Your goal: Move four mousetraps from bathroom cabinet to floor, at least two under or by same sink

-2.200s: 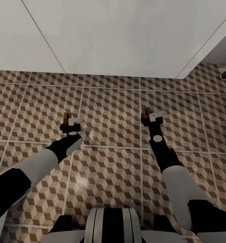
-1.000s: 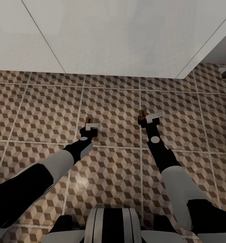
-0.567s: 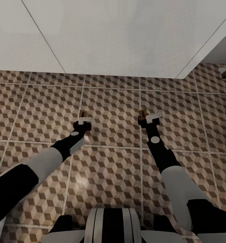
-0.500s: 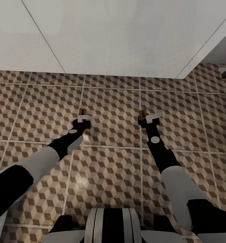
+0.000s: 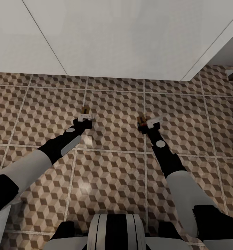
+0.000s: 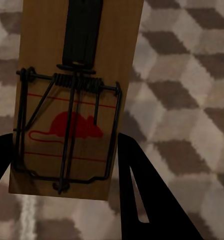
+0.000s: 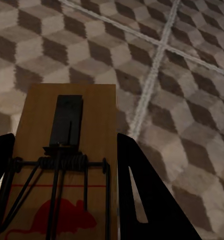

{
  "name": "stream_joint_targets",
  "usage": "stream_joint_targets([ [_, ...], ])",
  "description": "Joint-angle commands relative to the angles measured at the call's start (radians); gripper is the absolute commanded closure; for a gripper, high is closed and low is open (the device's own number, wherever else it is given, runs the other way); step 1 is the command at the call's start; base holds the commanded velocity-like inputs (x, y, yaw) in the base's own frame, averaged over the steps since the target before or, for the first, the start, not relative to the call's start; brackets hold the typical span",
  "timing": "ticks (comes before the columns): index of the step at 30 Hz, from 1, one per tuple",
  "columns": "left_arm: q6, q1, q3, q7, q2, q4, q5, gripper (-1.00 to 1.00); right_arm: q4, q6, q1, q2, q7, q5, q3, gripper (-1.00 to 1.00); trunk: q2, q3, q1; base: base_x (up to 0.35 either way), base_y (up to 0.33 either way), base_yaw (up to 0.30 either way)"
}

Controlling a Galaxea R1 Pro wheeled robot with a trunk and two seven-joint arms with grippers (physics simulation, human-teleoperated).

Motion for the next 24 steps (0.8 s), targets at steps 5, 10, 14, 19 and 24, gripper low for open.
stream_joint_targets([
  [5, 0.004, 0.001, -0.008, 0.012, 0.002, -0.003, 0.002, 1.0, 0.004, -0.009, 0.0, 0.0, 0.025, -0.011, -0.008, 1.0, 0.0, -0.001, 0.0, 0.0, 0.0, 0.0],
  [10, 0.005, 0.001, -0.008, 0.013, 0.002, -0.003, 0.001, 1.0, 0.002, -0.037, 0.0, 0.0, 0.027, -0.014, -0.007, 1.0, 0.0, -0.001, 0.0, 0.0, 0.0, 0.0],
  [14, 0.007, 0.002, -0.008, 0.014, 0.002, -0.002, -0.001, 1.0, -0.014, -0.05, 0.0, 0.001, 0.027, -0.013, -0.006, 1.0, 0.0, -0.001, 0.0, 0.0, 0.0, 0.0],
  [19, 0.009, 0.007, -0.008, 0.014, 0.002, -0.002, -0.001, 1.0, -0.046, -0.053, 0.005, 0.001, 0.027, -0.012, -0.006, 1.0, 0.0, -0.001, 0.0, 0.0, 0.0, 0.0],
  [24, 0.01, 0.012, -0.008, 0.017, 0.002, -0.002, -0.002, 1.0, -0.122, -0.053, 0.057, 0.001, 0.027, -0.012, -0.007, 1.0, 0.0, -0.001, 0.0, 0.0, 0.0, 0.0],
])
